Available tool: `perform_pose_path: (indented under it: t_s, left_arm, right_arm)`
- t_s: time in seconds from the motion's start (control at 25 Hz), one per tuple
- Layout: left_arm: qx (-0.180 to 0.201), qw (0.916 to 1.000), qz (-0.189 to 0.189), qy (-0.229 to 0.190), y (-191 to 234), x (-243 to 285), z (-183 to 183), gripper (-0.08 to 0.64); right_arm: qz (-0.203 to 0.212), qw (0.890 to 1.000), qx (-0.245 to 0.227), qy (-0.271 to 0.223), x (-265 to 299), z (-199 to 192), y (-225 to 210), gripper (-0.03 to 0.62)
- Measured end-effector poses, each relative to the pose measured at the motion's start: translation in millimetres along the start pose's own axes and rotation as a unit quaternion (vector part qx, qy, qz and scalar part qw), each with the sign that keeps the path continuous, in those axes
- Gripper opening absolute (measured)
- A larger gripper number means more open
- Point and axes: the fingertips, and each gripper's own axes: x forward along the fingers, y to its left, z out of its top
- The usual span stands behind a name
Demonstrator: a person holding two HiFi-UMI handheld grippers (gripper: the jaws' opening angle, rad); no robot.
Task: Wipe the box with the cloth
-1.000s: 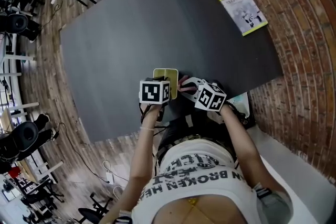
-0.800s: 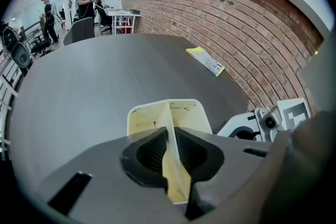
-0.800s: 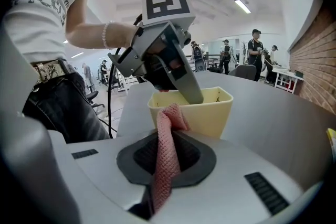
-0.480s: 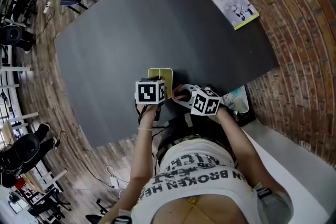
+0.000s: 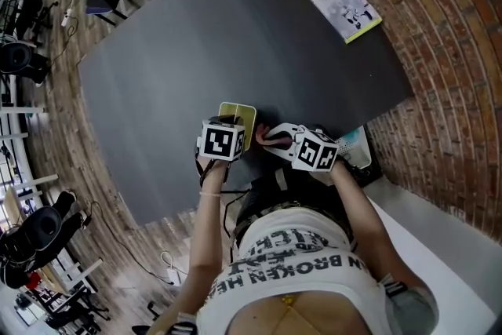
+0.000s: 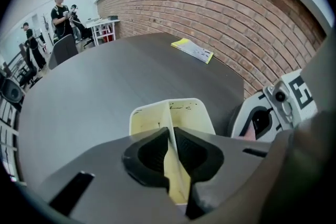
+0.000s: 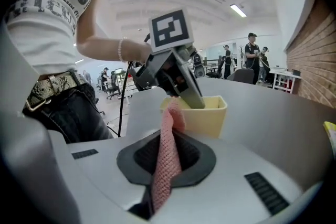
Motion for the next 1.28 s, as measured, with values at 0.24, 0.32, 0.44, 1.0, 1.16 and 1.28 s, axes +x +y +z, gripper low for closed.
perform_pose_path:
  t_s: [0.24, 0.32, 0.44, 1.0, 1.16, 1.28]
  left_arm:
    - [0.147, 0.9886, -0.025, 0.019, -10, 7, -9, 0.023]
    - [0.184, 0.9822, -0.026, 0.022, -12, 7, -11, 0.021]
    - [0.239, 0.9695, -0.051, 0.022, -21, 5, -16, 0.02]
    - [0.476, 0.856, -0.193, 0.054, -47, -8, -49, 0.02]
    - [0.482, 0.8491, -0.208, 0.055, -47, -8, -52, 0.02]
    - [0.492, 0.8457, -0.2, 0.053, -48, -7, -52, 0.02]
  right_arm:
    - [-0.05, 0.998, 0.027, -0.02, -25, -3, -25, 0.017]
    - [-0.059, 0.997, 0.033, -0.022, -31, -5, -30, 0.017]
    - [-0.068, 0.997, 0.034, -0.017, -35, -8, -35, 0.017]
    - [-0.02, 0.999, -0.019, 0.034, -28, -7, -59, 0.017]
    - [0.02, 0.996, -0.06, 0.059, -17, -1, -77, 0.017]
    - [0.03, 0.995, -0.076, 0.058, -7, 4, -90, 0.018]
